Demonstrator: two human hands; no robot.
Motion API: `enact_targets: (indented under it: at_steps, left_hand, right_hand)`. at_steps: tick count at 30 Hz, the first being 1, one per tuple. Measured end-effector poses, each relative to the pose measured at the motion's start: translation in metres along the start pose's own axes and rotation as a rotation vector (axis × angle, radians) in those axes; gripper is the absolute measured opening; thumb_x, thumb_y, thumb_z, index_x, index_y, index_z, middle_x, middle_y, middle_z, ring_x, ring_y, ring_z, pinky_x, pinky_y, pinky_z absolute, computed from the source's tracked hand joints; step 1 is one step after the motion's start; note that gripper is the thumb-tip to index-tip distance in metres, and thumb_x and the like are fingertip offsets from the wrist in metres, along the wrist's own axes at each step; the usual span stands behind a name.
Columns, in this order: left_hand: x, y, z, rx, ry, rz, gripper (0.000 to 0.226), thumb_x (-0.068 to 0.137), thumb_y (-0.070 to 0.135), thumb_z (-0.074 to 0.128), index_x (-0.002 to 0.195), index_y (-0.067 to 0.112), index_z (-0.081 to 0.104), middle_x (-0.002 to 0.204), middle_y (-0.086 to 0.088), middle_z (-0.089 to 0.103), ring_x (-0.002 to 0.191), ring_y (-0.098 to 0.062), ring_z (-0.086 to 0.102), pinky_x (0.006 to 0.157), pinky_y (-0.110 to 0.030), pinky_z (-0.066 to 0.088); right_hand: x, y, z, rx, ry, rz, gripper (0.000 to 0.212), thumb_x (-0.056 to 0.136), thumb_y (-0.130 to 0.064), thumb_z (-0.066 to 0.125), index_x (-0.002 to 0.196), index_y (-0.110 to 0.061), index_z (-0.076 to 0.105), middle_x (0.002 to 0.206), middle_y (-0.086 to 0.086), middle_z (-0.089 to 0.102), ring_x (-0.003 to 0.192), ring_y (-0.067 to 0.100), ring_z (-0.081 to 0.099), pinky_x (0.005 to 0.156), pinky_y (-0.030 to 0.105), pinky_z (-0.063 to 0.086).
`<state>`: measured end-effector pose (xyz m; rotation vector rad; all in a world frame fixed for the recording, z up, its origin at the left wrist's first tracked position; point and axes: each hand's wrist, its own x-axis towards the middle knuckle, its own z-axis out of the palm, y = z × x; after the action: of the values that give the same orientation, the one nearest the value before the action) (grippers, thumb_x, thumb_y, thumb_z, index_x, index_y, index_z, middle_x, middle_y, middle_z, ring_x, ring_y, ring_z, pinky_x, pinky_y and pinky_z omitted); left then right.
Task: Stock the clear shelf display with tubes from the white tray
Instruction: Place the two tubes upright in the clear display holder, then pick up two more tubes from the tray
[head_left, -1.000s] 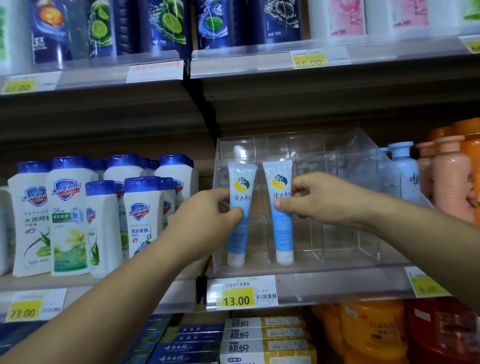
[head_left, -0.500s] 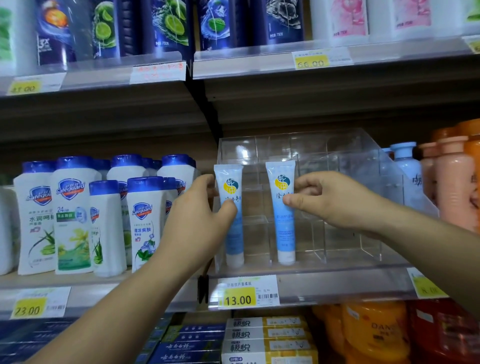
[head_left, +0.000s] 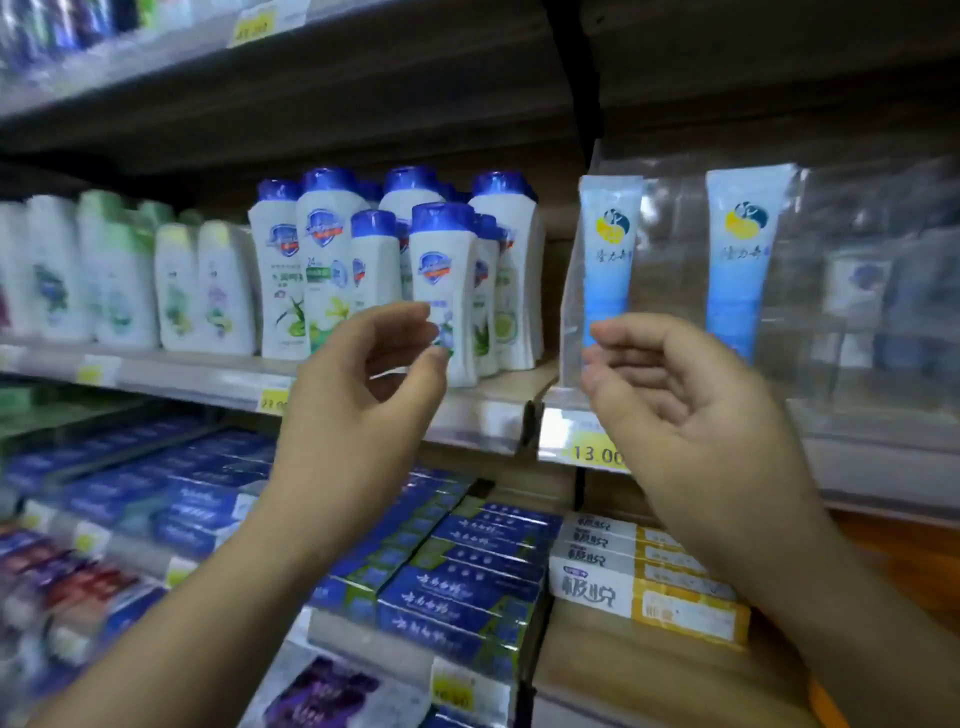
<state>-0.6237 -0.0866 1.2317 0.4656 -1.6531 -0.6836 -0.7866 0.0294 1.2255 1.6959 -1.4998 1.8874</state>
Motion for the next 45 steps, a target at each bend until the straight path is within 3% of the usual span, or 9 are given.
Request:
enact_targets:
  at_steps: [8, 12, 17, 19, 23, 32, 35, 41, 45]
  left_hand:
    - [-0.149, -0.062, -0.157, 0.284, 0.377, -0.242, 0.026, 0.088, 0.010, 0.069, 0.102, 0.032, 0.066, 0.095, 0.008, 0.075, 0.081, -0.008, 0.069, 0.074, -0.018, 0.057]
    - [-0.274, -0.081, -0.253, 0.478, 0.660, -0.463, 0.028, 0.087, 0.005, 0.069, 0.095, 0.032, 0.067, 0.082, 0.017, 0.075, 0.067, -0.006, 0.066, 0.062, -0.018, 0.055]
    - [-0.419, -0.091, -0.337, 0.643, 0.965, -0.762, 0.020, 0.087, 0.005, 0.070, 0.102, 0.018, 0.068, 0.087, -0.016, 0.071, 0.064, -0.002, 0.065, 0.064, -0.017, 0.057]
    - [-0.462, -0.096, -0.366, 0.723, 1.002, -0.853, 0.017, 0.083, 0.013, 0.072, 0.099, 0.020, 0.070, 0.090, -0.014, 0.072, 0.076, -0.018, 0.066, 0.072, -0.028, 0.057]
    - [-0.528, -0.123, -0.410, 0.765, 1.037, -0.996, 0.019, 0.089, 0.001, 0.064, 0.096, 0.018, 0.064, 0.080, 0.002, 0.065, 0.063, 0.007, 0.060, 0.052, -0.002, 0.045]
    - [-0.679, -0.250, -0.437, 0.628, 1.229, -1.431, 0.014, 0.091, 0.009, 0.063, 0.103, 0.016, 0.066, 0.087, 0.005, 0.069, 0.073, 0.006, 0.065, 0.070, -0.011, 0.051]
    - [-0.721, -0.303, -0.440, 0.540, 1.348, -1.560, 0.020, 0.089, 0.014, 0.066, 0.109, 0.015, 0.066, 0.092, 0.000, 0.071, 0.085, -0.015, 0.067, 0.082, -0.031, 0.053]
    - [-0.793, -0.418, -0.447, 0.482, 1.445, -1.697, 0.032, 0.082, 0.012, 0.074, 0.111, 0.016, 0.061, 0.102, -0.002, 0.067, 0.081, -0.004, 0.062, 0.062, -0.004, 0.047]
    - [-0.855, -0.499, -0.454, 0.454, 1.439, -1.767, 0.032, 0.084, 0.011, 0.071, 0.112, 0.022, 0.060, 0.108, -0.005, 0.067, 0.093, -0.016, 0.065, 0.070, -0.016, 0.047]
  right_hand:
    - [-0.105, 0.002, 0.154, 0.307, -0.379, 0.163, 0.022, 0.085, -0.033, 0.066, 0.106, -0.030, 0.065, 0.101, -0.013, 0.069, 0.099, 0.007, 0.066, 0.085, 0.030, 0.055]
    - [-0.195, -0.016, 0.241, 0.447, -0.595, 0.291, 0.020, 0.082, -0.032, 0.066, 0.102, -0.030, 0.066, 0.099, -0.017, 0.069, 0.094, 0.001, 0.067, 0.082, 0.022, 0.054]
    - [-0.314, -0.037, 0.340, 0.544, -0.860, 0.431, 0.016, 0.082, -0.021, 0.068, 0.097, -0.025, 0.068, 0.082, -0.009, 0.071, 0.071, -0.004, 0.066, 0.064, 0.008, 0.047]
    - [-0.359, -0.045, 0.377, 0.556, -0.967, 0.464, 0.018, 0.085, -0.013, 0.068, 0.096, -0.027, 0.067, 0.087, -0.010, 0.072, 0.075, -0.005, 0.066, 0.066, 0.006, 0.046]
    - [-0.455, -0.049, 0.439, 0.526, -1.135, 0.524, 0.022, 0.085, -0.013, 0.067, 0.095, -0.032, 0.064, 0.096, -0.009, 0.071, 0.087, 0.000, 0.067, 0.076, 0.008, 0.048]
    - [-0.666, 0.009, 0.555, 0.363, -1.541, 0.697, 0.027, 0.087, -0.007, 0.063, 0.095, -0.032, 0.063, 0.090, -0.013, 0.070, 0.077, -0.014, 0.064, 0.072, 0.001, 0.045]
    - [-0.730, 0.038, 0.603, 0.276, -1.698, 0.651, 0.022, 0.087, -0.012, 0.063, 0.102, -0.029, 0.063, 0.089, -0.015, 0.068, 0.079, -0.016, 0.063, 0.071, 0.000, 0.045]
    - [-0.835, 0.093, 0.694, 0.142, -1.952, 0.565, 0.028, 0.088, -0.018, 0.060, 0.116, -0.015, 0.064, 0.100, -0.002, 0.066, 0.093, 0.015, 0.065, 0.080, 0.021, 0.046]
    - [-0.912, 0.134, 0.731, 0.103, -2.099, 0.369, 0.032, 0.090, -0.020, 0.059, 0.122, -0.017, 0.061, 0.106, -0.003, 0.064, 0.095, 0.011, 0.061, 0.083, 0.022, 0.048]
